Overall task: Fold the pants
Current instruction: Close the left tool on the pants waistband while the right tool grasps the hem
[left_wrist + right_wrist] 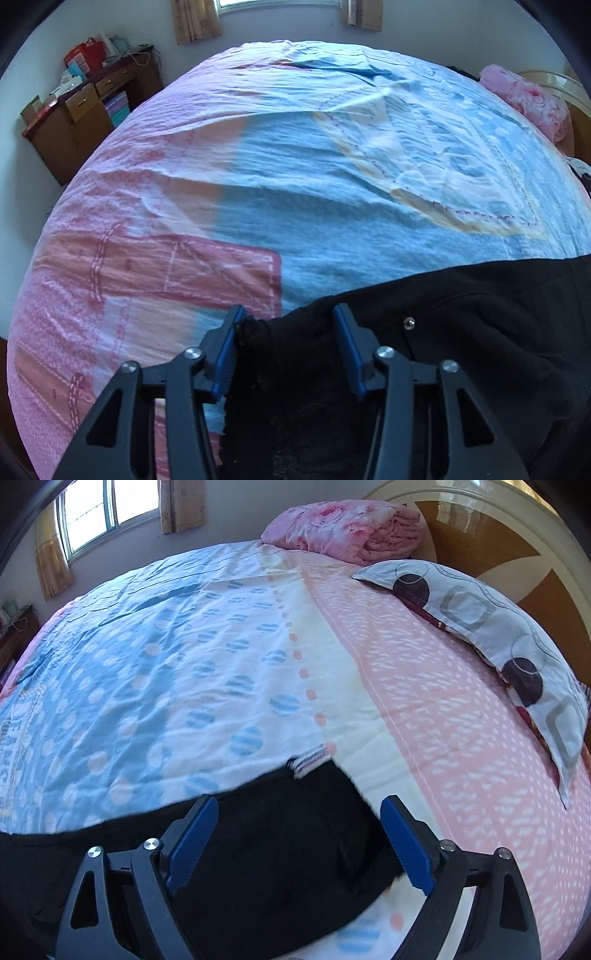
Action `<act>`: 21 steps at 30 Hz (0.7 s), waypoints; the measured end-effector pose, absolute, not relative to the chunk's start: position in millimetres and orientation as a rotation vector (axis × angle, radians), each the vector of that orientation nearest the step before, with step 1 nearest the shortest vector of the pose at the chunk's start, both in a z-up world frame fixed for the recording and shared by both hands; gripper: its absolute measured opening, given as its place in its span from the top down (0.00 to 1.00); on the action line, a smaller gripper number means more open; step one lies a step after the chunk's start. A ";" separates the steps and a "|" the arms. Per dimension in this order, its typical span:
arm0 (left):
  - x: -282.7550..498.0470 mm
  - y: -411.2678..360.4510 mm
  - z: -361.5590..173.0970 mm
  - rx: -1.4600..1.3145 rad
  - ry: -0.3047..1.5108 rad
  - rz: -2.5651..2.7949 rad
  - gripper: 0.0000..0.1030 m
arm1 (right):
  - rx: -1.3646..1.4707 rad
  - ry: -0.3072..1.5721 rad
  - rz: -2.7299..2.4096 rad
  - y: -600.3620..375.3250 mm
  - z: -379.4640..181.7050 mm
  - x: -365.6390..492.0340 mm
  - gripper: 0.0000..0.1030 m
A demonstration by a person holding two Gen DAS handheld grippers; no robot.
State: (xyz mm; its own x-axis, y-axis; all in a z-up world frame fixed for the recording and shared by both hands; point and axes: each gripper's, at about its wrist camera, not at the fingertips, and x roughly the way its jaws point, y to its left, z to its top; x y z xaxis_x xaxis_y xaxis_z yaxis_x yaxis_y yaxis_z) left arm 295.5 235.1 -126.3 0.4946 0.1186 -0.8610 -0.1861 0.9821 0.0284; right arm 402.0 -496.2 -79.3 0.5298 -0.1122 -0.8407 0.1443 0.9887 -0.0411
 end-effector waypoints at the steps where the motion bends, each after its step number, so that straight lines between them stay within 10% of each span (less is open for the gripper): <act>1: 295.4 234.1 -126.9 -0.071 1.033 0.177 0.56 | 0.040 1.010 -0.143 -499.5 -81.4 407.3 0.20; 11: 306.2 221.0 -132.2 0.006 1.028 0.178 0.61 | 0.096 1.126 -0.121 -529.6 -119.6 446.4 0.33; 21: 302.4 217.5 -122.8 0.002 1.007 0.126 0.81 | 0.097 1.089 -0.024 -521.5 -110.0 436.1 0.92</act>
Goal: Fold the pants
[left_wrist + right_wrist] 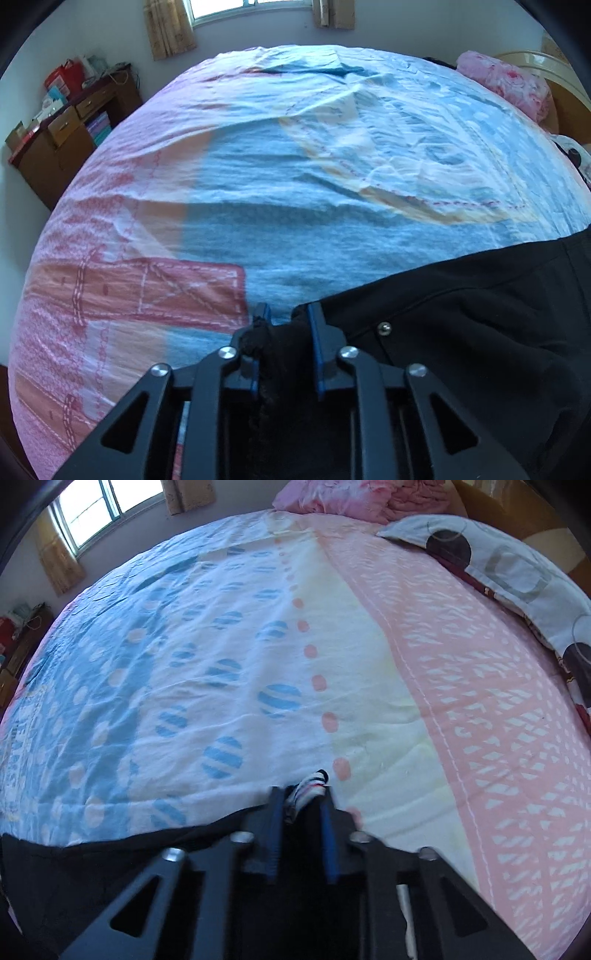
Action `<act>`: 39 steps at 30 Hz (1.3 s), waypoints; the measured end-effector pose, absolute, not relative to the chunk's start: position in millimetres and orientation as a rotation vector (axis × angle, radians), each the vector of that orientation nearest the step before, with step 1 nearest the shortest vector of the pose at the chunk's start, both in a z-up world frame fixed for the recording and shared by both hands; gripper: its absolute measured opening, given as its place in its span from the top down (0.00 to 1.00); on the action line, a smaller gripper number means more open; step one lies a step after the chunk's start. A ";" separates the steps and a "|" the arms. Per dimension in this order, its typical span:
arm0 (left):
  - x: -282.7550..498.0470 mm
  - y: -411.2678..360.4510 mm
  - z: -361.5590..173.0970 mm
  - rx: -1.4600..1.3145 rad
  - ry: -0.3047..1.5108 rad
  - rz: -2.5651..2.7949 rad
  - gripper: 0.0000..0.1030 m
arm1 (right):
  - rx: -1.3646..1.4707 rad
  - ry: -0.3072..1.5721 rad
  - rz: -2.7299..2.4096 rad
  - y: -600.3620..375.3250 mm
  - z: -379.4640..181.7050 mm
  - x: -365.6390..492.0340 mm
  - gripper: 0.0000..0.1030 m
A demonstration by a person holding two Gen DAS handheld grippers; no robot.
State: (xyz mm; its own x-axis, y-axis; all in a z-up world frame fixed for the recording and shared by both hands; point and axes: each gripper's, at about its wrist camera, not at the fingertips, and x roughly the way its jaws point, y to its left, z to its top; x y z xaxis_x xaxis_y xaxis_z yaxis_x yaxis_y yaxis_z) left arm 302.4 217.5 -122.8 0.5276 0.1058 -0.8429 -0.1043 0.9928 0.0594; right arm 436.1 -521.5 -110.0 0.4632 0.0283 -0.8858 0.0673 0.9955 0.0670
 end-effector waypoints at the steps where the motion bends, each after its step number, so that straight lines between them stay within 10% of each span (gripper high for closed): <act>1: 299.7 217.6 -119.5 -0.005 0.998 0.118 0.81 | 0.091 1.073 -0.025 -522.1 -102.9 429.0 0.92; 17: 172.3 231.6 -25.7 -0.189 0.710 -0.012 0.81 | 0.124 0.769 0.050 -537.9 24.5 223.5 0.92; 39: 30.2 206.0 -97.2 -0.031 0.650 -0.129 0.77 | 0.207 0.885 -0.046 -578.5 -67.8 16.0 0.92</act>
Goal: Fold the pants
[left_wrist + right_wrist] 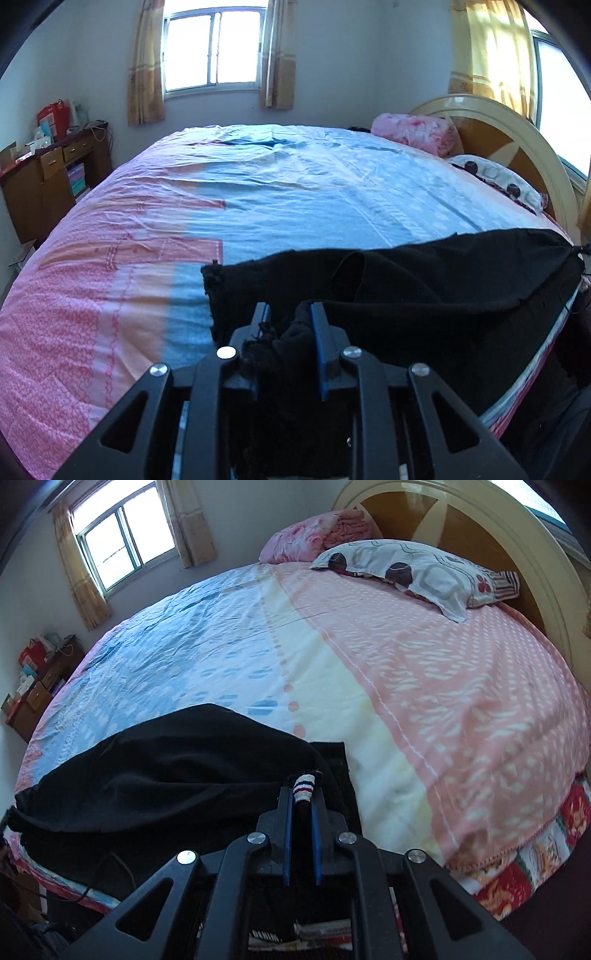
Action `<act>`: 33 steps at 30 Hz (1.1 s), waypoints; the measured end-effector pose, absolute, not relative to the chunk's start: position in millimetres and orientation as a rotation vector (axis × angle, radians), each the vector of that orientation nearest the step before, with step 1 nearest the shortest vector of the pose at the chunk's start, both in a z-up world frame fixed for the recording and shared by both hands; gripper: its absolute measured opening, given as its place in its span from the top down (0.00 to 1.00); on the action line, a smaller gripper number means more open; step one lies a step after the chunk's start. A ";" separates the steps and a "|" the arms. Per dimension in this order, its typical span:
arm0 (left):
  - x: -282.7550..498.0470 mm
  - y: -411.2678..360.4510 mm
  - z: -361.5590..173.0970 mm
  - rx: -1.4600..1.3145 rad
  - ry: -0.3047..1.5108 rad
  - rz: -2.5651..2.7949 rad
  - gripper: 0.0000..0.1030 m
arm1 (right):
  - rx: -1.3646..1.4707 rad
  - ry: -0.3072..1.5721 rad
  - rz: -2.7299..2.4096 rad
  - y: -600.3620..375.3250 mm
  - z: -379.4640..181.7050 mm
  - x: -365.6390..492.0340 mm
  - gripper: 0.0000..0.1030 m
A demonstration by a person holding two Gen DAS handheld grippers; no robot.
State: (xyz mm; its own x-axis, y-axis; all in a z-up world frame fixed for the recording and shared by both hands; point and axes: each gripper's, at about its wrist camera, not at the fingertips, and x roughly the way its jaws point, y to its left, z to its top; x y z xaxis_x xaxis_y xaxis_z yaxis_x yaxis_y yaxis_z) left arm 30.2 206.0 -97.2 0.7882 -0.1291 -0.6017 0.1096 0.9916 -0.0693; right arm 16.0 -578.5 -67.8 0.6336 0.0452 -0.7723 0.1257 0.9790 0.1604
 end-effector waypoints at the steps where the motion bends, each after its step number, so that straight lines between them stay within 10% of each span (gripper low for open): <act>1: 27.8 206.7 -96.1 -0.030 0.638 -0.130 0.77 | 0.191 0.883 -0.053 -576.2 -63.6 14.4 0.92; 12: 17.0 217.3 -107.3 -0.068 0.626 -0.183 0.78 | 0.185 0.935 -0.055 -577.1 -72.5 -3.9 0.87; 16: 8.8 217.4 -106.5 -0.037 0.629 -0.161 0.67 | 0.224 0.932 -0.136 -592.4 -70.2 -21.3 0.37; 25: 6.3 210.0 -109.2 0.001 0.648 -0.132 0.53 | -0.095 0.779 -0.051 -458.6 -2.9 -31.1 0.37; 33: 1.9 199.0 -114.5 -0.022 0.671 -0.146 0.53 | -0.414 0.847 0.631 -199.8 -57.7 6.5 0.37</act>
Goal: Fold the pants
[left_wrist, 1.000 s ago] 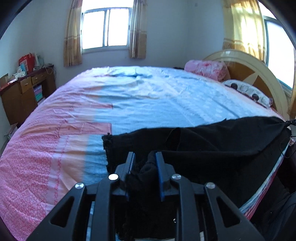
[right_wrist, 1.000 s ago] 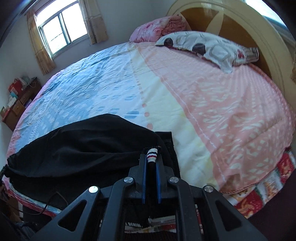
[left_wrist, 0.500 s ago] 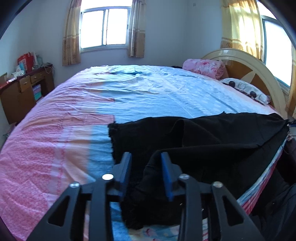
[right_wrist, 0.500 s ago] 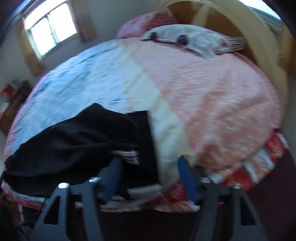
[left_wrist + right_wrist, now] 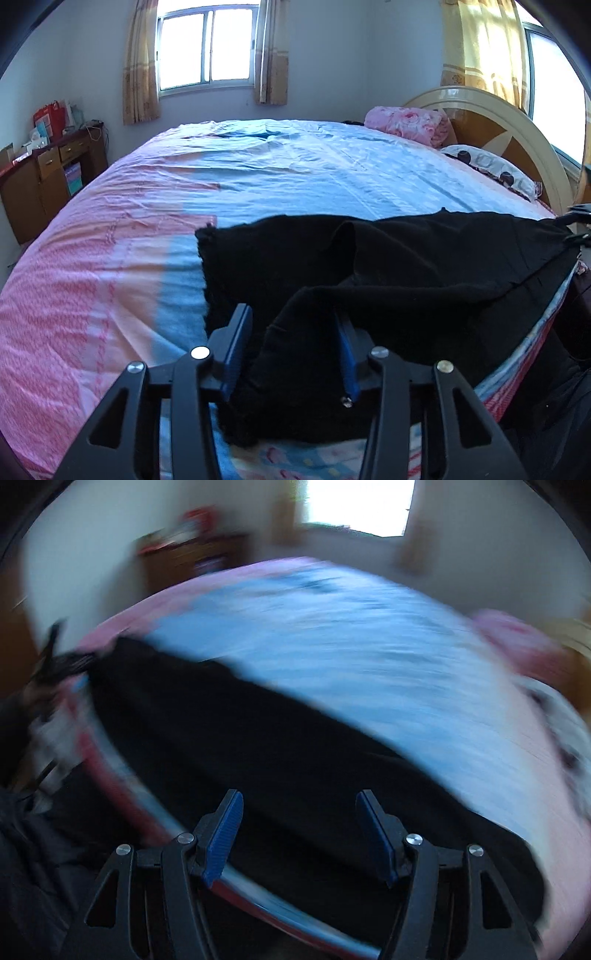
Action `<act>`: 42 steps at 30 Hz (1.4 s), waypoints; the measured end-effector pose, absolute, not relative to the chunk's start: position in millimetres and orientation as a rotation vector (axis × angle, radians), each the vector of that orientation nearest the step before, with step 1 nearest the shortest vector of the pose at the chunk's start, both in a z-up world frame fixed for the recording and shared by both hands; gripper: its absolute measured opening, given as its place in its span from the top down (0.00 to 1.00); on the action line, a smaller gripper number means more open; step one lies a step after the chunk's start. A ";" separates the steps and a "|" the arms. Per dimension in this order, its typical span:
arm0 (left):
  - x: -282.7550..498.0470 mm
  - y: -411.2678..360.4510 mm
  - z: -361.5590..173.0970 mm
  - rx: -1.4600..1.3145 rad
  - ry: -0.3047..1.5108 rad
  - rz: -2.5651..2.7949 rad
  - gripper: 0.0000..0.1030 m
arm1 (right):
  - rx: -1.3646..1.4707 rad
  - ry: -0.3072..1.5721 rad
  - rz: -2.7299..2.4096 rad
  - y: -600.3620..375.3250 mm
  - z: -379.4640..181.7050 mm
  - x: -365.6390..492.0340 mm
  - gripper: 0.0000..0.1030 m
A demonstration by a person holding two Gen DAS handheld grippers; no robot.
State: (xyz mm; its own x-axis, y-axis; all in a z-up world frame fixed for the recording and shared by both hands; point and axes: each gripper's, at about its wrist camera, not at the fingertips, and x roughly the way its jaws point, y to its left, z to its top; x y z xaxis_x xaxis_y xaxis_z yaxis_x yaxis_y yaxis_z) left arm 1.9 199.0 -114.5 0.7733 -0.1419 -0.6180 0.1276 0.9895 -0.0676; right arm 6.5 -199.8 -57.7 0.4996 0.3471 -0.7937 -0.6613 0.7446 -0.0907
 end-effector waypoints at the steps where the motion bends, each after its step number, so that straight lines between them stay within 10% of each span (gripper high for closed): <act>1: -1.7 198.2 -114.6 -0.025 0.677 -0.151 0.52 | -0.415 0.858 0.670 -179.9 -64.2 10.1 0.37; 14: -35.4 217.2 -117.0 -0.076 0.648 -0.138 0.31 | -0.657 0.828 0.834 -47.9 -127.7 11.0 0.37; 17: -26.8 196.4 -117.9 -0.018 0.647 -0.185 0.32 | -0.668 0.826 0.807 -55.2 -130.2 16.4 0.55; 25: -10.0 171.6 -119.0 0.181 0.682 -0.191 0.81 | -0.762 0.823 0.776 -64.2 -146.8 9.3 0.94; 36: -24.3 182.0 -77.5 0.380 0.514 -0.193 0.83 | -0.572 0.832 0.886 -100.0 -75.4 -15.0 0.99; 42: -33.9 173.8 -132.3 0.486 0.588 -0.201 0.75 | -0.601 0.992 0.933 -95.7 -130.6 -23.9 0.99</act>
State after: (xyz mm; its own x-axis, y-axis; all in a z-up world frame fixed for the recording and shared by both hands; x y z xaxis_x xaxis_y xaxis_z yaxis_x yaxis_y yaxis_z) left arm -33.9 173.8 -132.3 0.8167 -0.0451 -0.5753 0.3162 0.8690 0.3807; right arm -23.9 -95.7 -130.6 0.2319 0.3775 -0.8965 -0.8714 0.4902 -0.0191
